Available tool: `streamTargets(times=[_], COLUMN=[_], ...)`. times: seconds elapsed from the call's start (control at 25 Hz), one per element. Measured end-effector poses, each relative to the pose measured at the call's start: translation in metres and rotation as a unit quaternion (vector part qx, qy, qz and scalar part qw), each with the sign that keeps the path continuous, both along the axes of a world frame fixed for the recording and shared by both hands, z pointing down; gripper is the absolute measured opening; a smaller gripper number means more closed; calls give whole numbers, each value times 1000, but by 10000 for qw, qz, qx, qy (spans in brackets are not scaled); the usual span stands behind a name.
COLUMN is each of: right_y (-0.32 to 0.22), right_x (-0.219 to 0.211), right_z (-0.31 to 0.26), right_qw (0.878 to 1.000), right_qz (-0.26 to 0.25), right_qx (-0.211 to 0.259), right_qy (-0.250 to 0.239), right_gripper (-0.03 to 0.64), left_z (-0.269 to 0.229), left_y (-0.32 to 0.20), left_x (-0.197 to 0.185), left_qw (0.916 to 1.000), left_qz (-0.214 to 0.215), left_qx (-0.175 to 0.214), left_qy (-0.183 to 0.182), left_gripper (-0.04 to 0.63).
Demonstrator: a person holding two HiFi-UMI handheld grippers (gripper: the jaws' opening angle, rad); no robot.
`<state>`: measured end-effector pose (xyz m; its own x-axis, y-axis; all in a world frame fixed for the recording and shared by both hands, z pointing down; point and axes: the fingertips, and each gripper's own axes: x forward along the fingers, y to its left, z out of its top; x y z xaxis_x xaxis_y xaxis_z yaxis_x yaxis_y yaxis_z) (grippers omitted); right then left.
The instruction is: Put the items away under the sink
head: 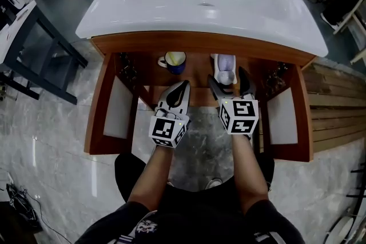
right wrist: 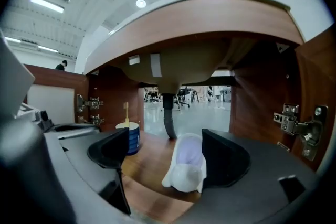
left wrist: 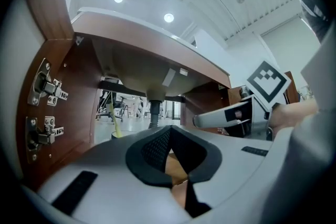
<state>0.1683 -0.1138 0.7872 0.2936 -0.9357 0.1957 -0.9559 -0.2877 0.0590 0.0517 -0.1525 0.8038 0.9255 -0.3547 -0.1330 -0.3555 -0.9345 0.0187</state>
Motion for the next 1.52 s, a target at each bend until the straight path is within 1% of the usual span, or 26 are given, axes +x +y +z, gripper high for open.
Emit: streamTargets(times=[0.04, 0.08, 0.12, 0.16, 0.2, 0.32, 0.4, 0.48, 0.56, 0.76, 1.04, 1.12, 1.2, 1.36, 1.52], right_y=[3, 6, 9, 12, 15, 26, 36, 49, 58, 59, 62, 65, 68, 74, 82], right_x=[-3, -4, -3, -2, -1, 1, -5, -17, -32, -53, -72, -78, -83, -94, -106], right_z=[-2, -4, -8, -12, -17, -38, -56, -77, -103, -167, -277, -313, -350, -409, -447], right_qw=[9999, 9996, 9992, 9988, 9984, 9970, 9960, 9963, 9974, 9993, 9993, 9983, 9968, 9966, 9961], right_qz=[-9, 14, 63, 123, 194, 484, 595, 562, 425, 133, 56, 40, 22, -73, -84], right_qx=[93, 203, 310, 399, 452, 369, 210, 133, 181, 341, 311, 345, 454, 639, 743], right_qy=[103, 186, 242, 271, 286, 473, 631, 635, 548, 17, -220, -471, -664, -522, -472], right_gripper=[447, 396, 318, 253, 212, 100, 51, 37, 29, 25, 25, 25, 25, 25, 25], left_z=[-2, -5, -8, -12, -18, -45, -68, -93, -118, -186, -297, -330, -365, -421, -460], left_y=[-1, -1, -1, -1, 1, 9, 16, 25, 34, 46, 42, 44, 46, 49, 60], left_x=[2, 5, 8, 11, 13, 15, 13, 7, -1, -20, -44, -51, -58, -69, -77], left_qw=[10000, 9999, 9998, 9997, 9996, 9993, 9991, 9988, 9983, 9972, 9962, 9959, 9963, 9976, 9982], left_qz=[19, 44, 72, 103, 136, 212, 224, 221, 214, 226, 128, 96, 57, -84, 9], left_qx=[48, 94, 132, 154, 151, 12, -99, -201, -293, -505, -424, -393, -319, -319, -236], left_qy=[-20, -58, -108, -162, -211, -300, -338, -399, -459, -497, -746, -809, -791, -603, -557], left_gripper=[0, 0, 0, 0, 0, 0, 0, 0, 0, 0, 0, 0, 0, 0, 0])
